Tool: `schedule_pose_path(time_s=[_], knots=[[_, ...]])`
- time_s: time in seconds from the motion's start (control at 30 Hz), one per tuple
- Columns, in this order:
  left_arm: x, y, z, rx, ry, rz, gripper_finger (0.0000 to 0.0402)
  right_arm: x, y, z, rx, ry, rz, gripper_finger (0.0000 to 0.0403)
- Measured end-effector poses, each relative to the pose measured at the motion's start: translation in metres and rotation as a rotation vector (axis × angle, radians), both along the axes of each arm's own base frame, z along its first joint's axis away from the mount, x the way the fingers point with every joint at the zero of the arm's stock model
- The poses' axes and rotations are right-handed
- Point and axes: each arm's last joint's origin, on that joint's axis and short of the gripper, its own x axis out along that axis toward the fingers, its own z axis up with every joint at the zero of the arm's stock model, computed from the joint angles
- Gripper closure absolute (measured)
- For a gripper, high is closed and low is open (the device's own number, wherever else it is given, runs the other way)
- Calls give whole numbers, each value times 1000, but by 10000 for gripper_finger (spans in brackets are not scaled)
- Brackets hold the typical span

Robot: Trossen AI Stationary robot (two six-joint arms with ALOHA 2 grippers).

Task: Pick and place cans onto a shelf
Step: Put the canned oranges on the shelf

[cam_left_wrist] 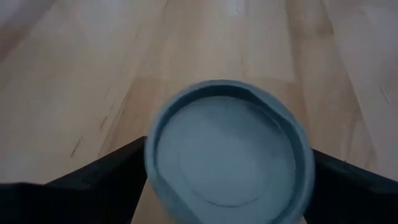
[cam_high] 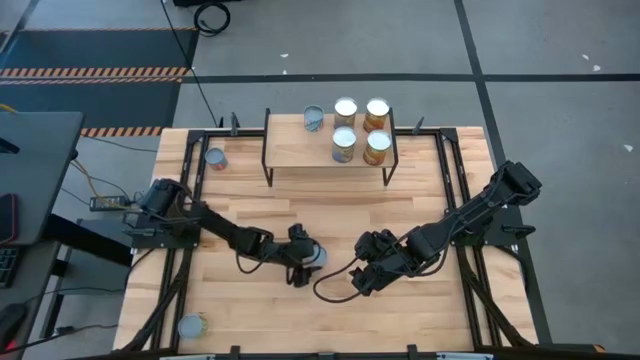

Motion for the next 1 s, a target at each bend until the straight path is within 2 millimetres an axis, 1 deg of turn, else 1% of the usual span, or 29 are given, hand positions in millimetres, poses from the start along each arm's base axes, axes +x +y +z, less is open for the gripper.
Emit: schedule_pose_path(time_s=[0.13,0.27,0.37,0.4,0.47,0.57,0.67,0.73,0.8,0.9,0.97,1.0], knots=[[2,2,2,-13,-19,15,56,0,0,0,-4,3,3,56],[4,5,4,-28,-40,15,90,1,-5,2,24,9,1,56],[4,8,6,-35,-35,19,117,-1,-12,10,32,-7,-5,56],[3,10,10,-40,-38,24,117,-3,-15,14,27,-8,-6,56],[2,14,26,-65,-71,43,117,-7,-23,22,17,-15,-10,56],[-4,27,62,-78,-129,64,117,-15,-35,35,0,-22,-13,56],[-11,51,105,-32,-153,117,118,-20,-46,46,-20,-40,-3,56],[-13,72,134,32,-157,161,118,-23,-55,54,-45,-65,-3,56],[-14,96,157,90,-144,213,118,-25,-63,60,-72,-89,-6,56],[-14,136,178,168,-121,296,118,-27,-77,68,-113,-110,-6,56],[-16,162,186,183,-119,340,118,-29,-86,73,-135,-120,-5,56],[-16,174,186,185,-118,364,118,-29,-90,75,-147,-124,-3,56]])
